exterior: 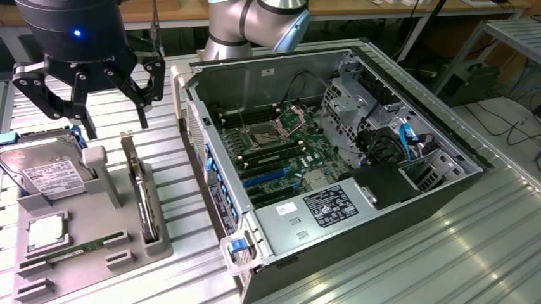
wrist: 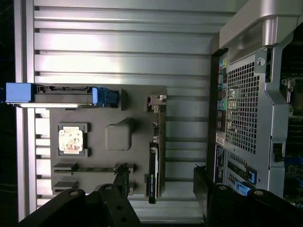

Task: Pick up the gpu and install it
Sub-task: 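Pick up the gpu and move the gpu toward the slot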

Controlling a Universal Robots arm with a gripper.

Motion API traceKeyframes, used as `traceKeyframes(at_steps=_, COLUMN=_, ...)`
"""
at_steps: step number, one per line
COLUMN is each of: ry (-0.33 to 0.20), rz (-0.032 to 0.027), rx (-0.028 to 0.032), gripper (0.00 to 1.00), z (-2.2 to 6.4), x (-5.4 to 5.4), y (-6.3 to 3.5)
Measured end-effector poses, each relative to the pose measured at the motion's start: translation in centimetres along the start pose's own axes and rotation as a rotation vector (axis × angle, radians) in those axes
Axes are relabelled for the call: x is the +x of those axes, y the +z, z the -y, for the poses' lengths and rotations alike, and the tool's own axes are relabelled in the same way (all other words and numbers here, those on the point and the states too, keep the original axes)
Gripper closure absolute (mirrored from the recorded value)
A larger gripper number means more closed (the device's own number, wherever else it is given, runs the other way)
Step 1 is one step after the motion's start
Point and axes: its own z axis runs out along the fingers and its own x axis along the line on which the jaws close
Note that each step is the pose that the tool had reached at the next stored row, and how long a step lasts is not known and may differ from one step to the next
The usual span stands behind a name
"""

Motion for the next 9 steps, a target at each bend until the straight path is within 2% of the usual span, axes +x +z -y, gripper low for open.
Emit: traceKeyframes(at_steps=9, ry=-0.003, rz=0.0000, rx=0.0000, gripper=0.34, z=0.01, x=0.00, y=0.20)
